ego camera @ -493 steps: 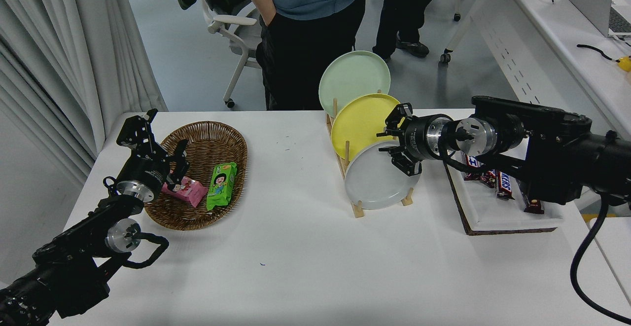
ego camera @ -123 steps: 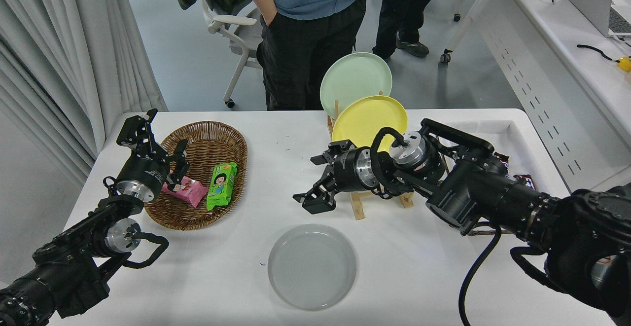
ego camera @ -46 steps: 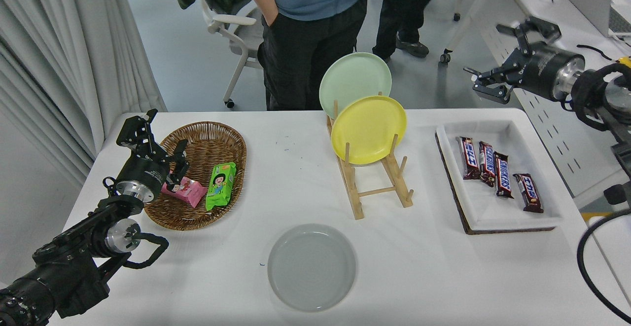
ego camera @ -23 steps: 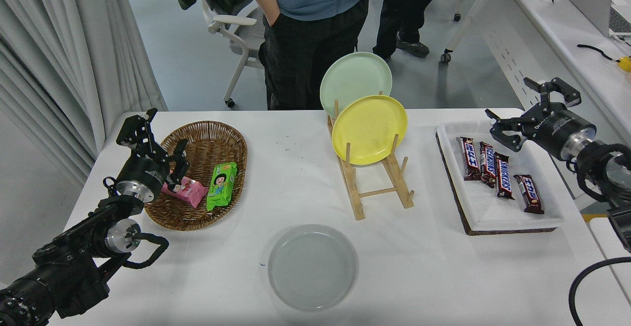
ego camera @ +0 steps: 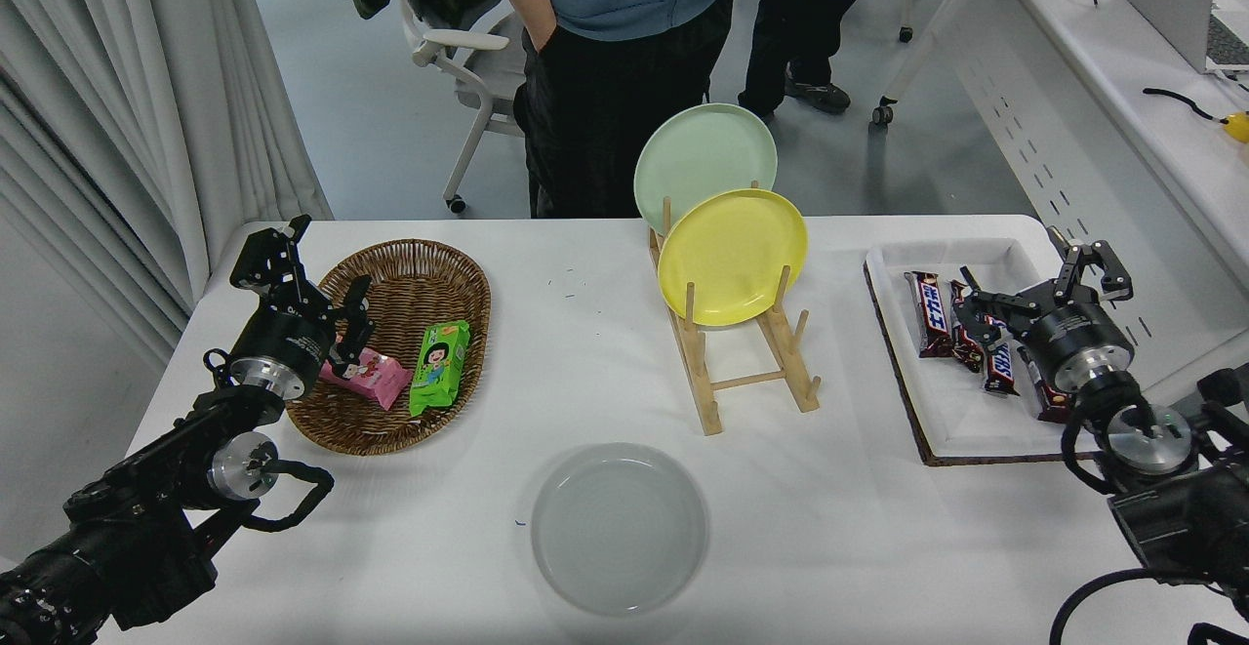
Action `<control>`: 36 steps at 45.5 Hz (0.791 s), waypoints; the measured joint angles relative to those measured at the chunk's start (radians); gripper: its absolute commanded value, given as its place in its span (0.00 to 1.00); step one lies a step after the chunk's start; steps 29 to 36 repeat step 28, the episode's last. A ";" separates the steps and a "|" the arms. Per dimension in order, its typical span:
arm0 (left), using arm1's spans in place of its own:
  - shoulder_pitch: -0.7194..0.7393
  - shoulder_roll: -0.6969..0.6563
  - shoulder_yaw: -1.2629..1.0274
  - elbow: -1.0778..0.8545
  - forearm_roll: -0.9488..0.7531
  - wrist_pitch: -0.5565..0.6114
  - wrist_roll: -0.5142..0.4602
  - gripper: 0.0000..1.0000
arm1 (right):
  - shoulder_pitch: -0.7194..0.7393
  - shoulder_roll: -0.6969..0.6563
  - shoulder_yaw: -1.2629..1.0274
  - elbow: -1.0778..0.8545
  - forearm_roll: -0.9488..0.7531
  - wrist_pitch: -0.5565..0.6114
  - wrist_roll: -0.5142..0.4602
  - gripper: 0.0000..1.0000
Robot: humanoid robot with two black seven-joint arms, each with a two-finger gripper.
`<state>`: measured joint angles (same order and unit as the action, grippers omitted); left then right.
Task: Place the plate on the table
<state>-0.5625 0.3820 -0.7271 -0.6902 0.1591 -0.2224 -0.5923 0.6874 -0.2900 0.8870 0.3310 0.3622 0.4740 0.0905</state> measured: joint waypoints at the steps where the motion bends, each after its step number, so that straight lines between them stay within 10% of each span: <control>1: 0.000 0.000 0.000 0.000 0.000 0.000 0.000 1.00 | 0.003 0.002 -0.003 -0.001 -0.003 0.000 0.008 0.99; 36: 0.000 0.000 0.000 0.000 0.000 0.000 0.000 1.00 | 0.098 0.101 -0.027 -0.111 -0.039 -0.038 0.084 0.99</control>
